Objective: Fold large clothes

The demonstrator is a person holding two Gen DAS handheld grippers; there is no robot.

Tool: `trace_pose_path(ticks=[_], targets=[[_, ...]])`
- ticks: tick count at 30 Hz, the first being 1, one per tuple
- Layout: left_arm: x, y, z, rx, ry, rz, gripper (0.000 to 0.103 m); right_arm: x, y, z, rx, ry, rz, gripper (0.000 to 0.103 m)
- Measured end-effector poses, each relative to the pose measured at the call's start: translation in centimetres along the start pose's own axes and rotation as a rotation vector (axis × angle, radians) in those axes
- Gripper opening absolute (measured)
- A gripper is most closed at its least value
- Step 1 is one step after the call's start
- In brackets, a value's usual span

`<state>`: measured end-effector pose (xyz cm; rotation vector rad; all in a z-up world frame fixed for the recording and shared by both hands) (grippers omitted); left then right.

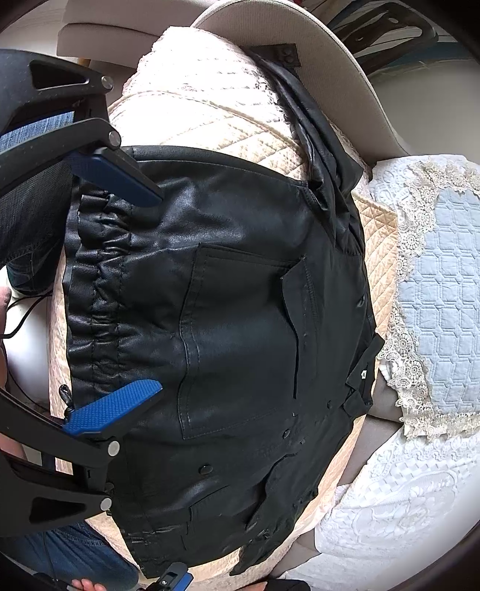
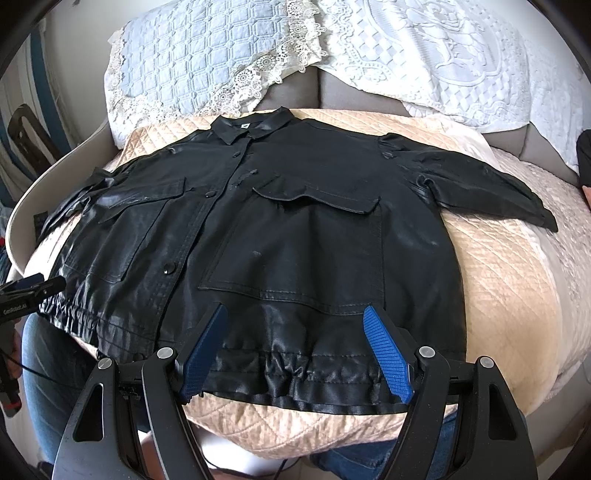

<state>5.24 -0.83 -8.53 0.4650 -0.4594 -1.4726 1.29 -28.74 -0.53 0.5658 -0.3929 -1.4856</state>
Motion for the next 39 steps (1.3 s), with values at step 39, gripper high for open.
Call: trace_pose_path(ticks=[39], targets=[[-2.2, 0.9, -1.6, 0.0, -0.024, 0.065, 0.096, -3.3, 1.4, -1.7, -0.005, 0.063, 0.048, 0.076]])
Point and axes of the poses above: each gripper's, at about its wrist camera, not at the fingertips, and z roughly against the way its jaws point, x to its right, y to its top, the point moved 10 cm from there along -z, roughly the way its jaws point, and after that the axes turned 2 degrees about y, right-handed, at the moved point
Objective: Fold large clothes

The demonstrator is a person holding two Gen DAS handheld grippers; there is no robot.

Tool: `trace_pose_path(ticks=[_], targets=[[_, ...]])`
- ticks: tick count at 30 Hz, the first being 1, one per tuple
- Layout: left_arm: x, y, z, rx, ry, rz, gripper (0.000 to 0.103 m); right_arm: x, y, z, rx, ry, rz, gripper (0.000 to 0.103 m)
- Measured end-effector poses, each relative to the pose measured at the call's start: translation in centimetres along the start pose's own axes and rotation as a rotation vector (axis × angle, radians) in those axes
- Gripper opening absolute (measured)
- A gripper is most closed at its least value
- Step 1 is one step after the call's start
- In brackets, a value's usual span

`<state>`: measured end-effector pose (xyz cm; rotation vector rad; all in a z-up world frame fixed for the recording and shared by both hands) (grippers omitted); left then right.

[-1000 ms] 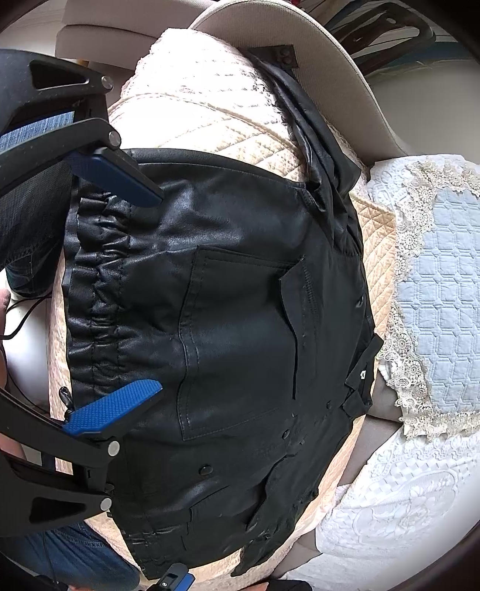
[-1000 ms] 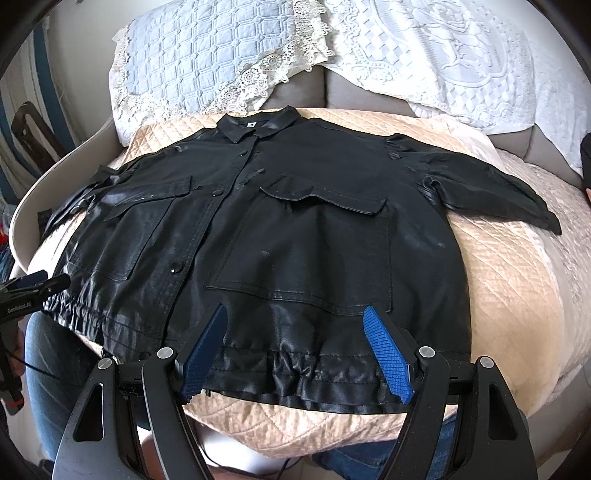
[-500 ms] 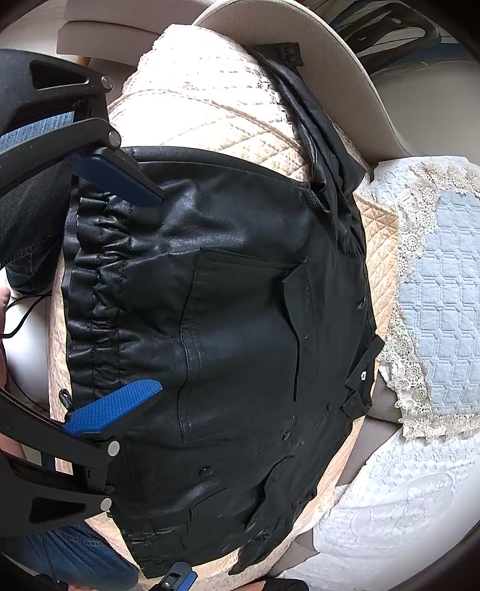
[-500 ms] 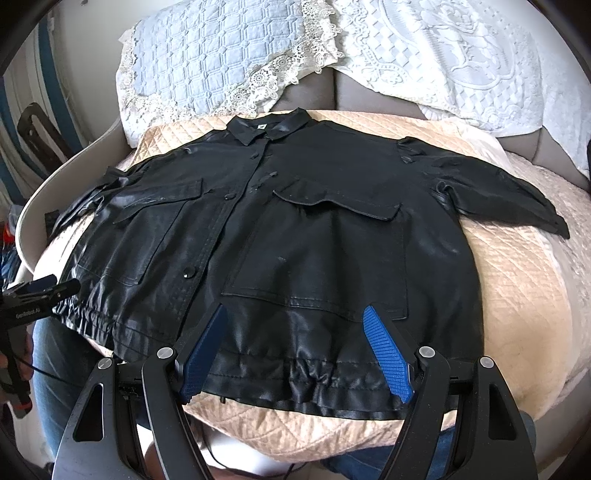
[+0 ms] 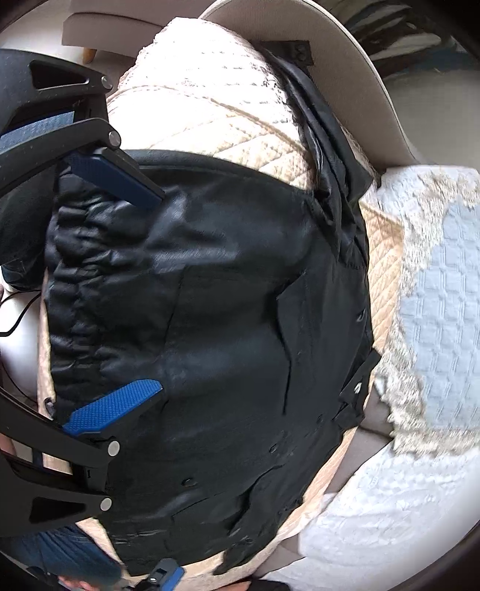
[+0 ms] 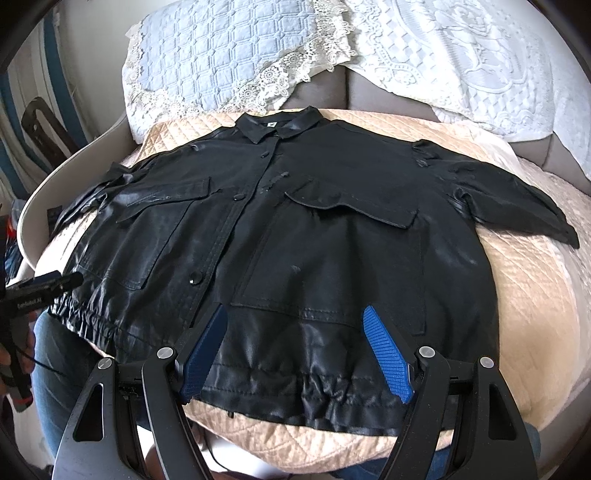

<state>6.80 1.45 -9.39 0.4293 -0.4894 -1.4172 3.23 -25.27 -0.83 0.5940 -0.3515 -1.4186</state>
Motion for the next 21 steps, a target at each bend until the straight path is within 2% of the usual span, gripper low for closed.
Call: trace_pose_path(ticks=[4, 6, 8, 11, 21], targets=[[-2.1, 1.1, -0.5, 0.006, 0.018, 0.06, 0.095, -0.8, 0.9, -0.7, 0.003, 0.013, 0.024, 0.076], [-3.2, 1.8, -0.6, 0.021, 0.016, 0.091, 0.09, -1.5, 1.4, -1.1, 0.004, 0.024, 0.034, 0.076], [-4.5, 2.6, -0.7, 0.039, 0.037, 0.11, 0.09, -2.1, 1.8, -1.6, 0.003, 0.034, 0.046, 0.076], [-6.6, 3.8, -1.2, 0.039, 0.011, 0.174, 0.09, -3.0, 2.4, -2.4, -0.001, 0.048, 0.067, 0.076], [-18.6, 8.6, -3.3, 0.115, 0.107, 0.362, 0.09, -5.6, 4.4, -4.9, -0.017, 0.077, 0.123, 0.076]])
Point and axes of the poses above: each gripper's, at about its wrist camera, not at the fingertips, and z roughly against the way its jaws point, x to its right, y to its top, the point moved 10 cm from there along -z, roughly the way its jaws point, and after that the axes turned 2 degrees about y, right-handed, at the moved point
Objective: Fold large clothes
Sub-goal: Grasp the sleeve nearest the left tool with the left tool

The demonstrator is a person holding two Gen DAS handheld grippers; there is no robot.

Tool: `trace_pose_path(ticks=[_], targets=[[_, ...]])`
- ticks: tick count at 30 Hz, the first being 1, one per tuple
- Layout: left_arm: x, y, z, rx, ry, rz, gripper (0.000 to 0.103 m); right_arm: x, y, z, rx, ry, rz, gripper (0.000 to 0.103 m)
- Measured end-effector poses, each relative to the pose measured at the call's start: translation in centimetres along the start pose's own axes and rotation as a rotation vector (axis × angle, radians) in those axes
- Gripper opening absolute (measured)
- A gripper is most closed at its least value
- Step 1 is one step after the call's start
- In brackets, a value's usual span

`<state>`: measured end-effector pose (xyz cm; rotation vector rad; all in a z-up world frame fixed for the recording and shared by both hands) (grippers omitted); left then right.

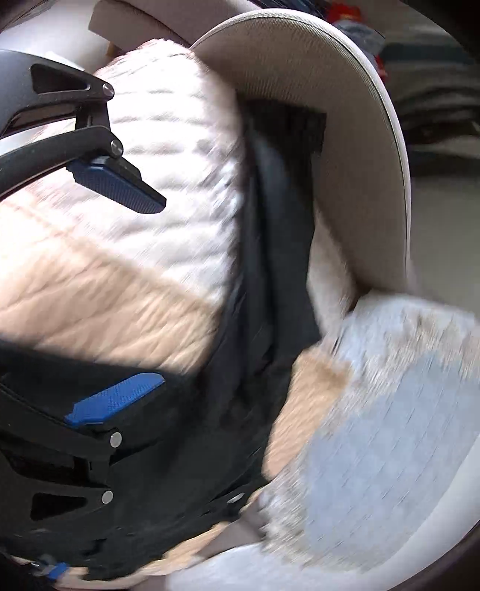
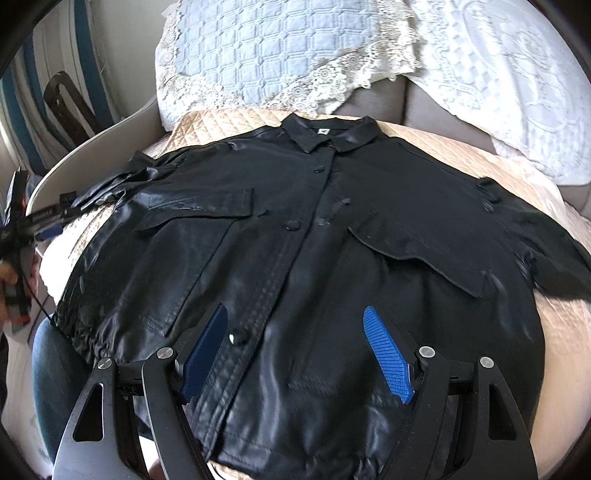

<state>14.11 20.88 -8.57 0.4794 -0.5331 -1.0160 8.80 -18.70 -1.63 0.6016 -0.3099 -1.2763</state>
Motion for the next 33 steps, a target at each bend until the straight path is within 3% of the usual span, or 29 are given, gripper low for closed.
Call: trace_pose_path(ticks=[8, 11, 14, 16, 18, 21, 26, 30, 33], targets=[[-9.9, 5.1, -3.8, 0.068, 0.069, 0.299, 0.089, -0.5, 0.2, -2.1, -0.044, 0.002, 0.015, 0.076], [-12.7, 5.3, -5.8, 0.045, 0.096, 0.403, 0.088, -0.4, 0.2, -2.5, -0.054, -0.003, 0.015, 0.076], [-14.0, 6.2, -6.6, 0.079, 0.122, 0.428, 0.086, -0.2, 0.3, -2.4, -0.053, -0.005, 0.012, 0.076], [-14.4, 6.9, -7.6, 0.073, 0.187, 0.41, 0.07, -0.1, 0.3, -2.4, -0.053, -0.006, 0.01, 0.076], [-15.4, 7.3, -7.9, 0.078, 0.239, 0.382, 0.037, 0.2, 0.2, -2.2, -0.05, -0.004, 0.004, 0.076], [-15.2, 8.0, -7.1, 0.072, 0.241, 0.367, 0.018, 0.6, 0.1, -1.9, -0.042, -0.001, -0.006, 0.076], [-9.5, 11.1, -1.4, 0.186, 0.136, 0.242, 0.012, 1.5, -0.7, -1.4, -0.039, 0.008, -0.038, 0.076], [0.4, 13.5, 4.1, 0.28, -0.025, 0.077, 0.012, 2.4, -1.2, -1.2, -0.035, 0.013, -0.074, 0.076], [9.3, 12.7, 7.6, 0.314, -0.174, -0.068, 0.012, 3.1, -1.3, -0.7, -0.023, 0.015, -0.099, 0.076]])
Point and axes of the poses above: each gripper's, at about its wrist camera, not at the fingertips, and z roughly against the way its jaws point, x to its right, y to its top, the point moved 10 cm from there along -z, roughly the way its jaws point, and after that the axes turned 2 degrees about y, right-handed, at the moved point
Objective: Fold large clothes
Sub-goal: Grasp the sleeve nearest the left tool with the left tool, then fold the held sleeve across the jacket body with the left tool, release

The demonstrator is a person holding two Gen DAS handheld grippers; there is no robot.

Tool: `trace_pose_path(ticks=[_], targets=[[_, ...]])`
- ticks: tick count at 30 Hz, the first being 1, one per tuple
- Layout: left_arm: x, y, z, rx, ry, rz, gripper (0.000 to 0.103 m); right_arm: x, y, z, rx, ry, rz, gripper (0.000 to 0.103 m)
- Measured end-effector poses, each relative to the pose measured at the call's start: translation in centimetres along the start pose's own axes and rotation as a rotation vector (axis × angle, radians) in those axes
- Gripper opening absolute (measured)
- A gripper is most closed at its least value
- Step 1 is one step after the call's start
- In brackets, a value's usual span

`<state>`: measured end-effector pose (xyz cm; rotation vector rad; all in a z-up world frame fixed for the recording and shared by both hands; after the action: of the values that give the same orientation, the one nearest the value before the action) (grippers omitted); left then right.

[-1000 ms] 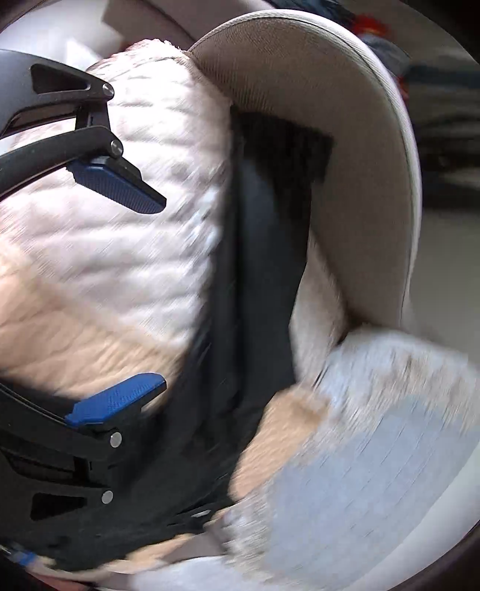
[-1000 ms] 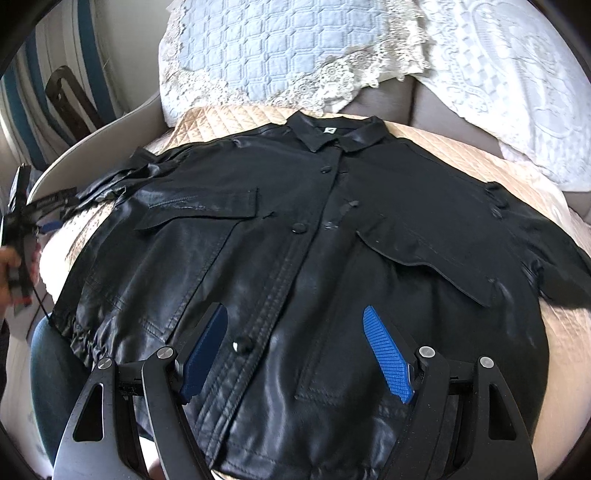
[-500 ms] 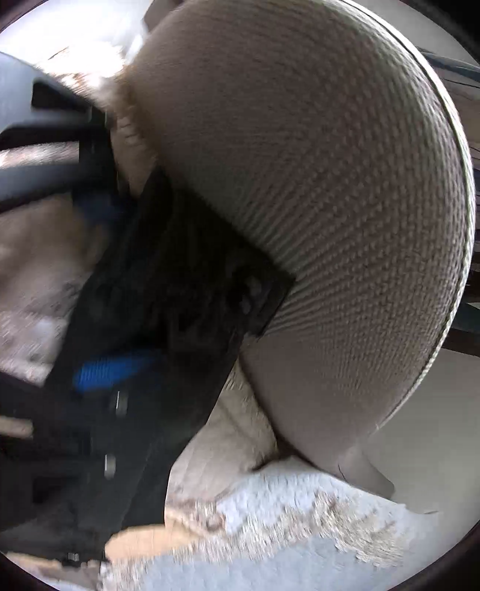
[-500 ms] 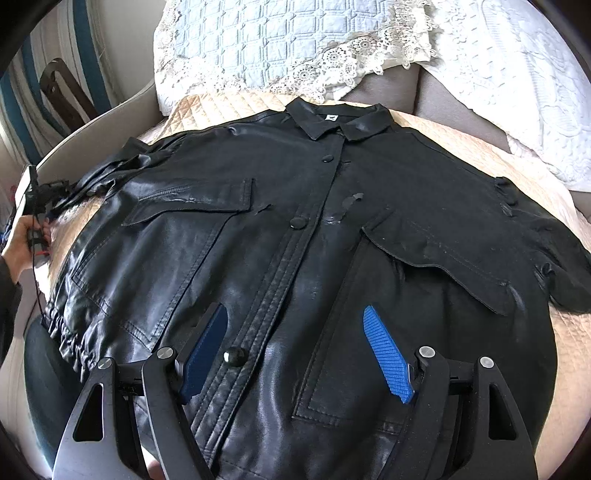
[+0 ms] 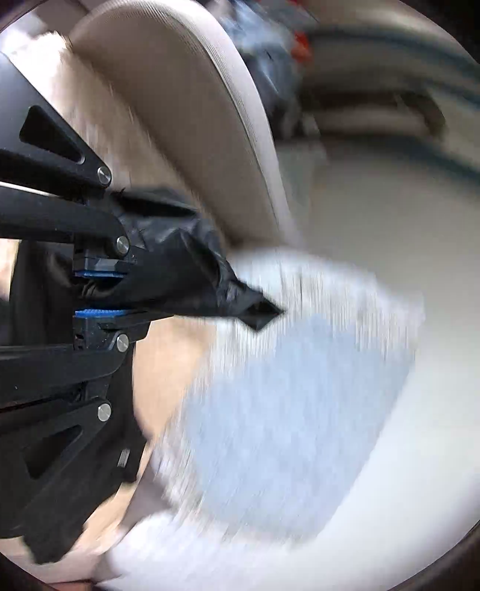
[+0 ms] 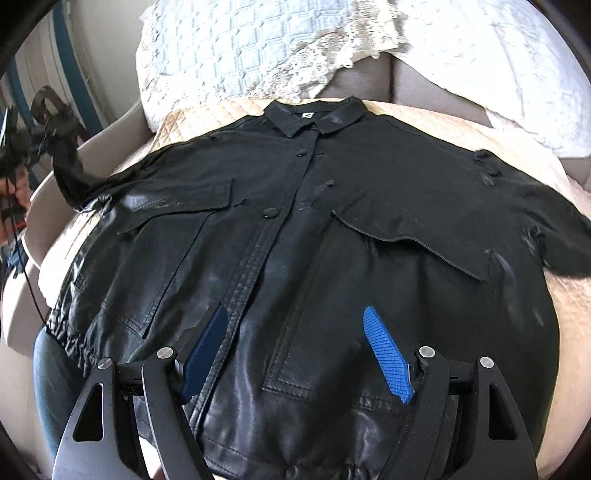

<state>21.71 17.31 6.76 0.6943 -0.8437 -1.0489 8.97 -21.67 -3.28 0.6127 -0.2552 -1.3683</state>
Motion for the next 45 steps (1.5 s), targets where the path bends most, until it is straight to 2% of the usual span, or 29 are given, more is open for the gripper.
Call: trace_pose_path(ticks=[2, 4, 6, 8, 9, 10, 12, 13, 14, 15, 17, 19, 23, 24, 26, 28, 29, 30, 32, 35, 37, 42, 45], targets=[[5.8, -0.9, -0.1, -0.013, -0.104, -0.064, 0.012, 0.6, -0.1, 0.4, 0.007, -0.006, -0.012, 0.076], [10.6, -2.8, -1.0, -0.049, -0.174, -0.116, 0.012, 0.9, -0.1, 0.8, 0.009, -0.006, -0.019, 0.076], [14.8, -5.5, -2.8, -0.118, -0.256, -0.147, 0.012, 1.4, -0.1, 1.1, 0.013, -0.009, -0.028, 0.076], [18.1, -8.8, -5.0, -0.201, -0.305, -0.178, 0.013, 1.9, 0.0, 1.5, 0.018, -0.014, -0.038, 0.076], [19.3, -10.9, -5.9, -0.266, -0.339, -0.182, 0.017, 2.1, 0.1, 1.6, 0.02, -0.014, -0.041, 0.076], [20.2, -13.1, -6.8, -0.345, -0.368, -0.182, 0.018, 2.3, 0.2, 1.7, 0.022, -0.014, -0.046, 0.076], [21.4, -16.1, -7.3, -0.451, -0.414, -0.177, 0.02, 2.6, 0.4, 1.9, 0.027, -0.011, -0.057, 0.076], [21.5, -16.8, -6.8, -0.473, -0.437, -0.182, 0.021, 2.7, 0.5, 1.9, 0.029, -0.008, -0.06, 0.076], [21.6, -17.0, -5.9, -0.473, -0.454, -0.19, 0.029, 2.6, 0.8, 1.9, 0.034, -0.002, -0.063, 0.076], [21.6, -16.6, -5.0, -0.463, -0.472, -0.196, 0.037, 2.6, 1.0, 1.9, 0.035, 0.005, -0.067, 0.076], [20.5, -15.1, -2.3, -0.415, -0.504, -0.193, 0.045, 2.2, 1.8, 1.4, 0.036, 0.03, -0.075, 0.076], [18.5, -12.7, -0.8, -0.34, -0.487, -0.186, 0.051, 1.5, 2.8, 0.9, 0.042, 0.059, -0.078, 0.076], [10.6, -8.6, -2.1, -0.259, -0.309, -0.113, 0.052, -0.4, 5.2, -0.8, 0.045, 0.12, -0.085, 0.076], [8.1, -8.2, -3.1, -0.266, -0.26, -0.073, 0.051, -0.9, 5.8, -1.3, 0.044, 0.13, -0.086, 0.076], [4.4, -9.1, -5.5, -0.313, -0.216, -0.02, 0.05, -2.2, 7.4, -3.2, 0.039, 0.173, -0.096, 0.076], [2.0, -12.5, -8.0, -0.433, -0.153, 0.007, 0.048, -3.0, 8.4, -4.9, 0.012, 0.203, -0.116, 0.076], [1.6, -14.4, -8.7, -0.489, -0.151, -0.01, 0.047, -3.5, 9.1, -6.0, 0.0, 0.227, -0.128, 0.076], [1.5, -15.8, -8.9, -0.501, -0.14, -0.049, 0.044, -3.9, 9.7, -7.0, -0.005, 0.25, -0.135, 0.076], [1.8, -16.2, -8.3, -0.444, -0.125, -0.117, 0.044, -4.3, 10.8, -9.6, -0.048, 0.254, -0.156, 0.07], [1.8, -15.7, -8.2, -0.451, -0.136, -0.084, 0.044, -4.9, 12.0, -13.4, -0.107, 0.262, -0.163, 0.054], [2.2, -15.9, -9.0, -0.457, -0.139, -0.084, 0.044, -4.3, 12.4, -15.6, -0.141, 0.197, -0.148, 0.02], [2.8, -16.1, -9.9, -0.464, -0.135, -0.151, 0.049, -1.9, 14.4, -16.6, -0.113, 0.107, -0.148, 0.012], [2.8, -15.6, -9.3, -0.482, -0.139, -0.144, 0.049, -1.2, 14.3, -15.3, -0.114, 0.084, -0.133, 0.013]])
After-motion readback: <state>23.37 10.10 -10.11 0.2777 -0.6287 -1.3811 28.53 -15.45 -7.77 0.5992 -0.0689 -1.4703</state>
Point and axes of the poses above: each gripper's, at about its wrist camera, not at the fingertips, and z roughly against the way its jaws point, x to its right, y to its top, the point moved 10 cm from there along -z, roughly the way its jaws point, and after that the axes turned 2 degrees about y, right-handed, at the moved point
